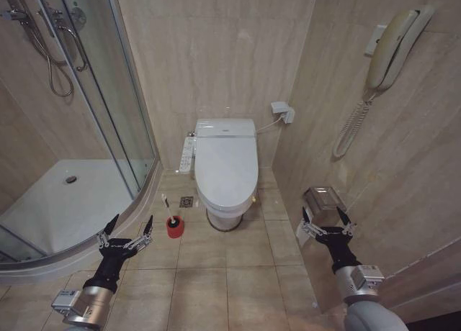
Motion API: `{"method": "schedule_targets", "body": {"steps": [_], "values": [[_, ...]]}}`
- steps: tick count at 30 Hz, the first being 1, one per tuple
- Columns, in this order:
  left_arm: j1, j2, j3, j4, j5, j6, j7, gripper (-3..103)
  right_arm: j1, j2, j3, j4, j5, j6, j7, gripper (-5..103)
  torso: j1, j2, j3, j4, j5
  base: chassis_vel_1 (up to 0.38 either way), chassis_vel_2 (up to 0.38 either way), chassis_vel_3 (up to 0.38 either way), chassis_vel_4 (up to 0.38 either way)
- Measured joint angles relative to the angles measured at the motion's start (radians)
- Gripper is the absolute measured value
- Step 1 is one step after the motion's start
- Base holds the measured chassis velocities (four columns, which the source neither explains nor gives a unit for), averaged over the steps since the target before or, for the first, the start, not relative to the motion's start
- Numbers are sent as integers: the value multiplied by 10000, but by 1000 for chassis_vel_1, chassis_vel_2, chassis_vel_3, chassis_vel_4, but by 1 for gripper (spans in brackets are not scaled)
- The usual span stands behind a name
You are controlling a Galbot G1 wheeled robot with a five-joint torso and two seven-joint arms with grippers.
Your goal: Open the toilet lid, clean the toilet bowl with a toilet brush, close the toilet lid, and flush.
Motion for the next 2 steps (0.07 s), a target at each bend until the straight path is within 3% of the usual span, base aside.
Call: {"method": "schedule_targets", "body": {"steps": [2], "values": [[0,0,0,0,0,0,0,100,0,0,0,0,-1,0,0,100,0,0,0,0,0,0,0,0,0]]}}
